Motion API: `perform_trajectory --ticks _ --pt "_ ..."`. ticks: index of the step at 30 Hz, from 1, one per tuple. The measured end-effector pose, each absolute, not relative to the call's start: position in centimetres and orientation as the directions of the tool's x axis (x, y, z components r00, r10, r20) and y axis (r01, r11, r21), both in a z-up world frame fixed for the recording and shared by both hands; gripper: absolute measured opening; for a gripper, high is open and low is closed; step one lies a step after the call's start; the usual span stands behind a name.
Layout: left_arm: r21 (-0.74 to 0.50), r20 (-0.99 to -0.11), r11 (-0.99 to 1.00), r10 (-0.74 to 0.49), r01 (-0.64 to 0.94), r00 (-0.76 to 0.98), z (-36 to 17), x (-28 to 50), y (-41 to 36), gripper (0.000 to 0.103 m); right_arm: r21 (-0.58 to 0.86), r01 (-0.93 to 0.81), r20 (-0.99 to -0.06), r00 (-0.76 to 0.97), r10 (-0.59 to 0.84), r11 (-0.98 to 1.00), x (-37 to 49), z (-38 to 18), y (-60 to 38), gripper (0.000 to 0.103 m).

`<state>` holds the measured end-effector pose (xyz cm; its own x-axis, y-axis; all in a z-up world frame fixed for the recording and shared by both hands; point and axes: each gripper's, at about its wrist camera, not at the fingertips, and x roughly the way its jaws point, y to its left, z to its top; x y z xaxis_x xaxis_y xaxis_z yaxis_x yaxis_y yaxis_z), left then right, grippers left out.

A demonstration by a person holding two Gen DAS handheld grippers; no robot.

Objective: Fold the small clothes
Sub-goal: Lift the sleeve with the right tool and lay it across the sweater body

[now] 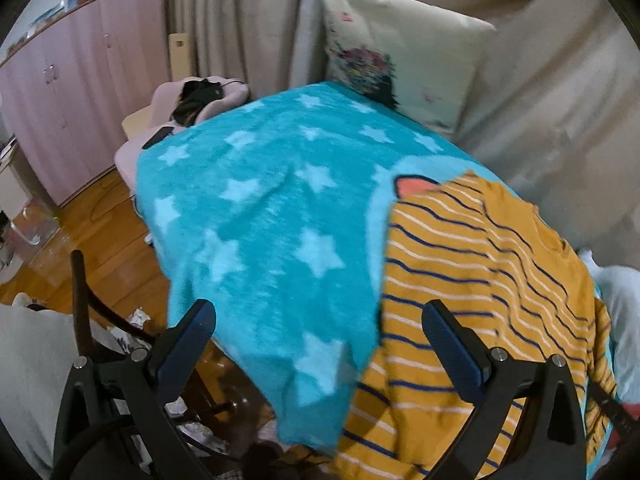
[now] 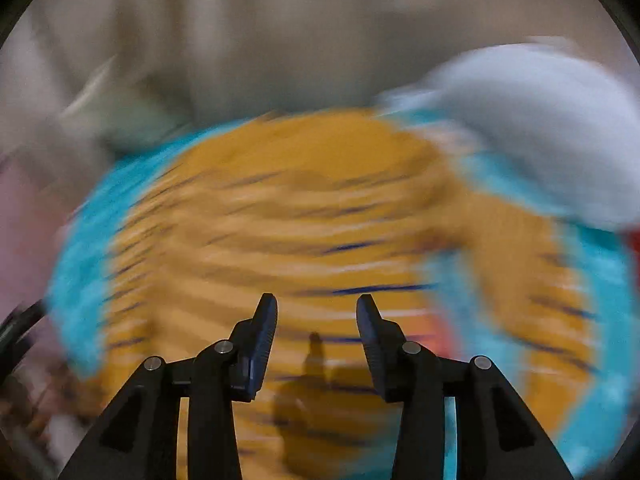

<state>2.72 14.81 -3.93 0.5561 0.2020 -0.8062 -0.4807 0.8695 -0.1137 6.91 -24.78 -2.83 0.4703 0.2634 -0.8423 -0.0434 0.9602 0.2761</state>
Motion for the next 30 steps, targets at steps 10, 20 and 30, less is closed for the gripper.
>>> perform_trajectory --ticks 10,20,30 --pt "-0.101 -0.788 0.852 0.247 -0.514 0.564 -3.9 2.6 21.3 0.103 0.386 -0.266 -0.890 0.145 0.432 0.884 12.1 -9.8 -8.0 0.044" --pt "-0.131 -0.789 0.796 0.277 -0.591 0.549 -4.9 3.0 28.0 0.103 0.368 -0.402 -0.875 0.156 0.458 0.839 13.1 -5.3 -2.1 0.007" --pt "-0.119 -0.810 0.782 0.281 -0.612 0.515 -5.8 2.0 30.7 0.103 0.388 -0.617 -0.797 0.149 0.585 0.685 20.6 -1.7 18.8 0.004"
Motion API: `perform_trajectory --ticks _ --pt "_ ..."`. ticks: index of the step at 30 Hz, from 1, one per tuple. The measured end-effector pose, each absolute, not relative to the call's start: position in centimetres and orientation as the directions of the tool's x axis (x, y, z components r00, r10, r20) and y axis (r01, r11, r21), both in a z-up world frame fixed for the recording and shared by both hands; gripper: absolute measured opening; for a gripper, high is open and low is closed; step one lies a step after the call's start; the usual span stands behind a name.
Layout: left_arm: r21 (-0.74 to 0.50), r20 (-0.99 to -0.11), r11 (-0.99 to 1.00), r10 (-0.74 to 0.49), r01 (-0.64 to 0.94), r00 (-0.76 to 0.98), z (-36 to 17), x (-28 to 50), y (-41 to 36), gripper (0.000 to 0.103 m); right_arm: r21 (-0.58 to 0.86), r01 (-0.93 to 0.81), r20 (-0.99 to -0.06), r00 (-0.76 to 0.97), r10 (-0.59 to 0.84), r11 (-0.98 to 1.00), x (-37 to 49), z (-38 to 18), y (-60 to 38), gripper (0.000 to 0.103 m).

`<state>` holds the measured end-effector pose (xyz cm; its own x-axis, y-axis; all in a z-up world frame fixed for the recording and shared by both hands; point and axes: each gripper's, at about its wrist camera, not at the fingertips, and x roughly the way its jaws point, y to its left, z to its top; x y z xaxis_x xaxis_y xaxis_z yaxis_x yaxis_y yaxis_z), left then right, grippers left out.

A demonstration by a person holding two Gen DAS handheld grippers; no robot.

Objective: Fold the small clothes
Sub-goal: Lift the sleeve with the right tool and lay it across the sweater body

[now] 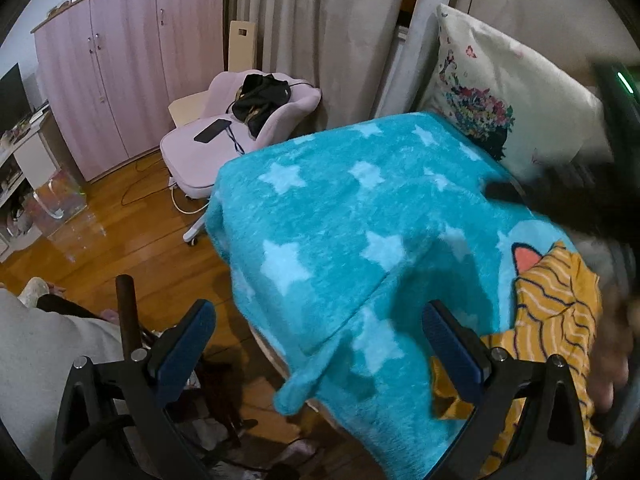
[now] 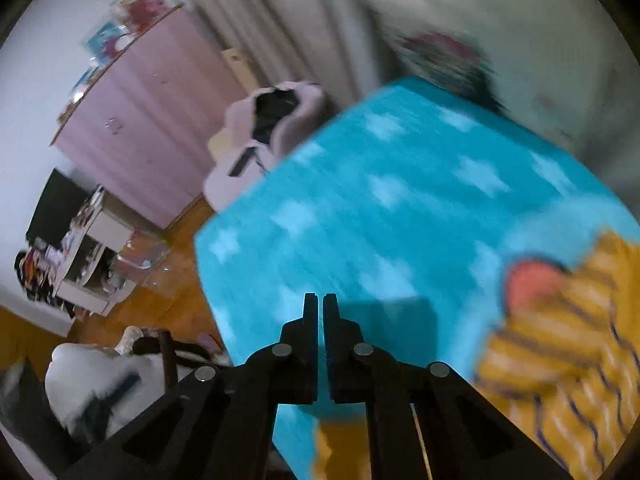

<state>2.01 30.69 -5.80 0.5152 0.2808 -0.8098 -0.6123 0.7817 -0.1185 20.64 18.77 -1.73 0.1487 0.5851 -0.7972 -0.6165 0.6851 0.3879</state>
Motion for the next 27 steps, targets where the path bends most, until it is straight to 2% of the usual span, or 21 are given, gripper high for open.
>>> perform_trajectory --ticks 1,3,5,7,10,15,20,22,23,24,26,27 --pt "-0.118 -0.812 0.785 0.276 -0.608 0.514 -5.9 2.0 30.7 0.103 0.390 -0.628 -0.793 0.142 0.592 0.673 20.8 -1.7 19.9 0.004" --pt "-0.124 -0.816 0.796 0.258 -0.593 0.518 -6.3 2.1 30.6 0.103 0.397 -0.628 -0.797 0.126 0.591 0.669 20.8 -2.2 21.0 0.012" --pt "-0.122 -0.822 0.803 0.248 -0.584 0.513 -6.8 2.5 30.4 0.103 0.421 -0.599 -0.793 0.120 0.597 0.681 20.5 -2.6 19.3 0.045" --pt "-0.127 -0.831 0.809 0.229 -0.574 0.507 -7.2 3.0 30.1 0.103 0.381 -0.561 -0.819 0.164 0.549 0.735 20.2 -3.5 16.3 0.057" --pt "-0.128 -0.831 0.811 0.227 -0.571 0.508 -7.5 3.4 30.0 0.103 0.278 -0.521 -0.880 0.199 0.432 0.807 19.5 -5.3 11.6 0.057" --pt "-0.142 -0.824 0.808 0.223 -0.571 0.521 -7.3 3.8 30.3 0.103 0.287 -0.515 -0.918 0.093 0.386 0.808 16.9 -9.0 9.4 0.058" --pt "-0.138 -0.816 0.801 0.241 -0.583 0.525 -6.9 3.6 31.2 0.103 0.265 -0.593 -0.930 0.052 0.364 0.761 13.3 -10.8 11.0 0.070" --pt "-0.140 -0.816 0.791 0.249 -0.596 0.521 -6.9 3.2 32.0 0.103 0.192 -0.634 -0.940 0.100 0.326 0.749 11.9 -11.2 11.9 0.071" --pt "-0.142 -0.817 0.784 0.252 -0.604 0.519 -6.9 3.1 32.4 0.103 0.145 -0.653 -0.944 0.134 0.303 0.743 11.1 -11.3 12.2 0.068" --pt "-0.144 -0.816 0.780 0.255 -0.609 0.518 -6.8 2.9 32.7 0.103 0.114 -0.663 -0.946 0.154 0.284 0.740 10.8 -11.4 12.6 0.060" --pt "-0.146 -0.814 0.765 0.267 -0.627 0.516 -6.7 2.4 33.5 0.103 0.122 -0.667 -0.944 0.150 0.293 0.735 10.8 -10.9 13.1 0.007" --pt "-0.151 -0.812 0.755 0.274 -0.638 0.515 -6.5 2.1 34.1 0.103 0.165 -0.653 -0.943 0.115 0.312 0.739 11.3 -10.8 13.5 0.006"
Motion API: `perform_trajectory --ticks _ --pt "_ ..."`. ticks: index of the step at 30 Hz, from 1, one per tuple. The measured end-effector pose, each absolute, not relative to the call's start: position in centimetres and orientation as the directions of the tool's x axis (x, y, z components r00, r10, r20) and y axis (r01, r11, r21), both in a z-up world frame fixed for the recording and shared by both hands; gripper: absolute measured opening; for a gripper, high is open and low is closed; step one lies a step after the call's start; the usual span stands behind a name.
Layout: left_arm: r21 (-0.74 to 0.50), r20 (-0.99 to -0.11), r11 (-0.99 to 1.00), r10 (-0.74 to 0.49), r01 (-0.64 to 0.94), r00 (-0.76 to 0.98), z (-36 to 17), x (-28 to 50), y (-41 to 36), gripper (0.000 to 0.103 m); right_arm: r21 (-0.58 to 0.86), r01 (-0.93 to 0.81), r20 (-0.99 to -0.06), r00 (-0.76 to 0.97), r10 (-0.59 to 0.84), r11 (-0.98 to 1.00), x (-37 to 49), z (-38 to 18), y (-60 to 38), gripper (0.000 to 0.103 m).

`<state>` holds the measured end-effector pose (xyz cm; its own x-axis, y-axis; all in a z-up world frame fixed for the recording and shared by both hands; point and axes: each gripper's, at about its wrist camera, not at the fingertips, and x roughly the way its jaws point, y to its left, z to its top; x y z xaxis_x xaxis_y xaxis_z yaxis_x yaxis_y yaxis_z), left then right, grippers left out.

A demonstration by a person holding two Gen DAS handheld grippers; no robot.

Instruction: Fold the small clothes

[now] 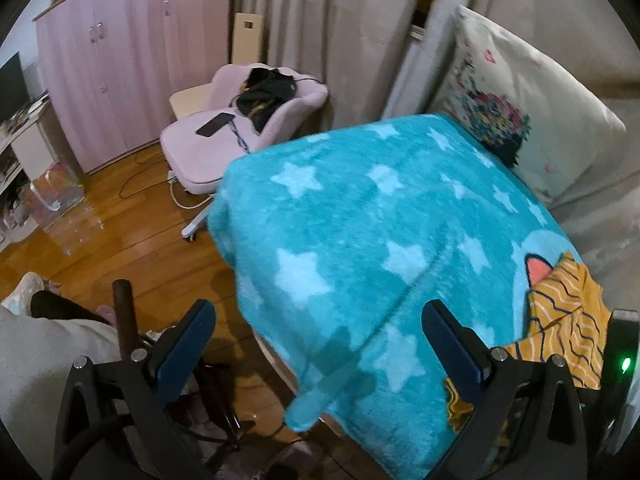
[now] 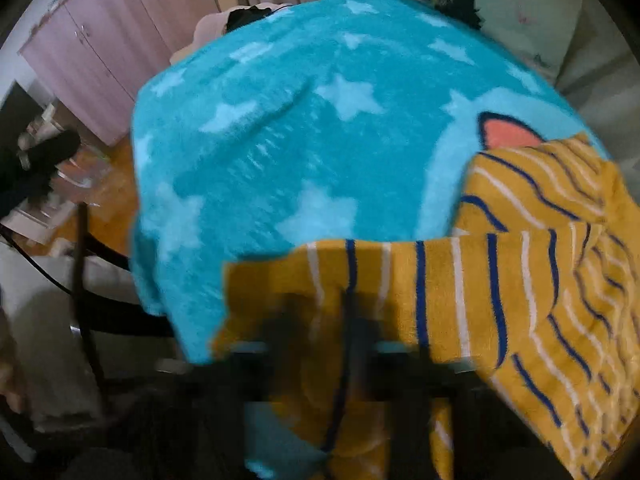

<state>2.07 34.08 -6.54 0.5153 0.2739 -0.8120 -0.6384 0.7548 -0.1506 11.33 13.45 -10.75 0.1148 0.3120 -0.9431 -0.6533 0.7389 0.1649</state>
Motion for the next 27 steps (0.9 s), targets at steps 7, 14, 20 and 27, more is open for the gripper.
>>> perform_trajectory --ticks 7,14,20,27 --pt "-0.150 -0.786 0.727 0.324 -0.671 0.526 -5.2 -0.1 35.7 0.103 0.239 -0.672 -0.897 0.124 0.425 0.701 15.1 -7.6 19.6 0.005" --pt "-0.137 -0.797 0.763 0.294 -0.632 0.527 -5.2 -0.2 34.5 0.103 0.309 -0.709 -0.842 0.105 0.528 0.634 17.3 -5.1 27.4 0.033" --pt "-0.164 -0.818 0.833 0.184 -0.528 0.545 -5.8 1.6 31.2 0.103 0.284 -0.607 -0.852 0.195 0.486 0.742 16.4 -5.7 18.8 0.061" --pt "-0.177 -0.811 0.909 0.083 -0.378 0.579 -5.4 3.9 23.9 0.103 0.324 -0.248 -0.880 0.274 0.387 0.913 13.6 -7.1 -2.3 0.061"
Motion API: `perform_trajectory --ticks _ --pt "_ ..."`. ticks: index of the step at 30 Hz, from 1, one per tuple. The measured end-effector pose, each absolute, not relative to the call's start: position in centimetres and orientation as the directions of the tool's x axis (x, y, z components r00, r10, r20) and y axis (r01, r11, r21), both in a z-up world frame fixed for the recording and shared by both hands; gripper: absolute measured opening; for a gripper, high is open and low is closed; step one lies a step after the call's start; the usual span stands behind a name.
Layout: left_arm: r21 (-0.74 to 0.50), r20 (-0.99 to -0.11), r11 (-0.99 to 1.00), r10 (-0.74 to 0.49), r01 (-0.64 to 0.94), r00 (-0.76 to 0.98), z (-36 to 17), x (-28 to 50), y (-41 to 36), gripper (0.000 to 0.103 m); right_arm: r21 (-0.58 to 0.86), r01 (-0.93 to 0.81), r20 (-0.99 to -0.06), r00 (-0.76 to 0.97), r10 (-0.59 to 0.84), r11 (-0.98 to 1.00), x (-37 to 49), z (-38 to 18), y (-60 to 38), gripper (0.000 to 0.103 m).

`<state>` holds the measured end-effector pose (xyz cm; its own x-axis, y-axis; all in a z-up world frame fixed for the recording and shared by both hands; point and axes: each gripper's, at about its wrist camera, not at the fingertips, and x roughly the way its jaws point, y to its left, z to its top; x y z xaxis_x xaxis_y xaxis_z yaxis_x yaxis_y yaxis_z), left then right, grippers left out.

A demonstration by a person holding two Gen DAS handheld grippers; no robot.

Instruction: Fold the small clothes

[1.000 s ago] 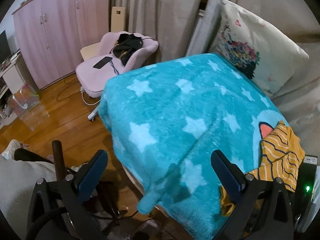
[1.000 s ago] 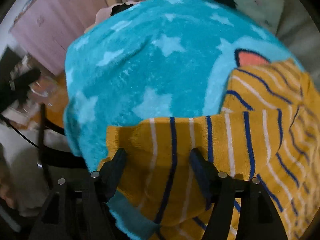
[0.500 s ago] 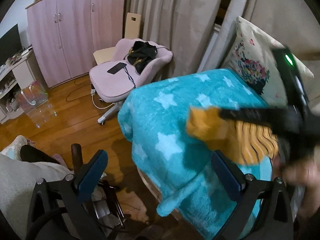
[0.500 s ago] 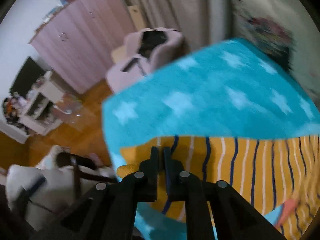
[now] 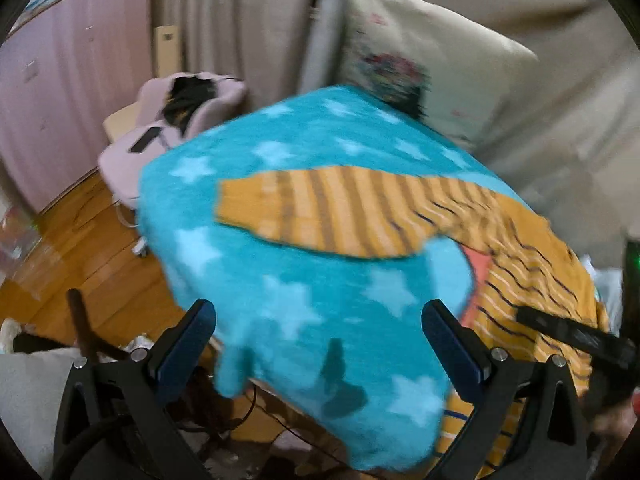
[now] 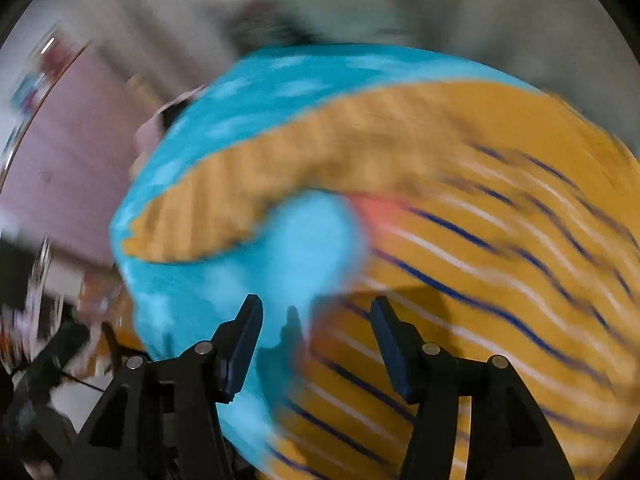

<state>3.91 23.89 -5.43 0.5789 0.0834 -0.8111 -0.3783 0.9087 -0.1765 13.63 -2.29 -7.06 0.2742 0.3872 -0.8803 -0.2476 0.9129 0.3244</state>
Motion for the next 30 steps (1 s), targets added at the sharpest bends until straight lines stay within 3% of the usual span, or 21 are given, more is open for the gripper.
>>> perform_trajectory --ticks 7,13,19,21,22,26,27,29,30 --pt "-0.261 -0.860 0.930 -0.104 -0.257 0.499 -7.4 5.3 15.3 0.103 0.308 0.135 -0.894 0.380 0.238 0.942 6.1 -7.2 -23.2 0.061" --pt "-0.229 -0.843 0.959 -0.109 -0.169 0.527 -5.7 4.5 8.7 0.103 0.194 0.414 -0.907 0.422 0.001 0.889 -2.3 -7.0 -37.0 0.061" --pt "-0.189 -0.845 0.972 -0.090 -0.137 0.527 -4.8 3.7 5.1 0.103 -0.017 0.363 -0.897 0.406 -0.175 0.932 -4.3 -8.4 -40.4 0.062" --pt "-0.170 -0.843 0.977 -0.078 -0.127 0.532 -4.4 3.4 4.1 0.103 -0.094 0.322 -0.883 0.411 -0.228 0.942 -4.0 -9.2 -40.7 0.068" --pt "-0.161 -0.843 0.979 -0.071 -0.125 0.534 -4.4 3.4 4.0 0.103 -0.106 0.309 -0.881 0.412 -0.233 0.945 -4.1 -9.8 -41.3 0.072" --pt "-0.146 -0.843 0.979 -0.049 -0.140 0.536 -4.1 2.9 3.4 0.103 -0.072 0.265 -0.877 0.443 -0.187 0.962 -4.6 -11.1 -42.3 0.071" --pt "-0.145 -0.842 0.979 -0.045 -0.145 0.538 -4.0 2.9 3.3 0.103 -0.045 0.261 -0.882 0.443 -0.161 0.964 -4.5 -11.0 -42.5 0.068" --pt "-0.141 -0.841 0.978 -0.035 -0.156 0.539 -4.0 3.0 3.2 0.103 0.027 0.270 -0.889 0.447 -0.101 0.963 -4.4 -10.9 -43.6 0.035" --pt "-0.140 -0.841 0.977 -0.034 -0.158 0.540 -3.9 3.1 3.1 0.103 0.052 0.286 -0.892 0.444 -0.084 0.957 -4.4 -10.7 -44.4 0.025"
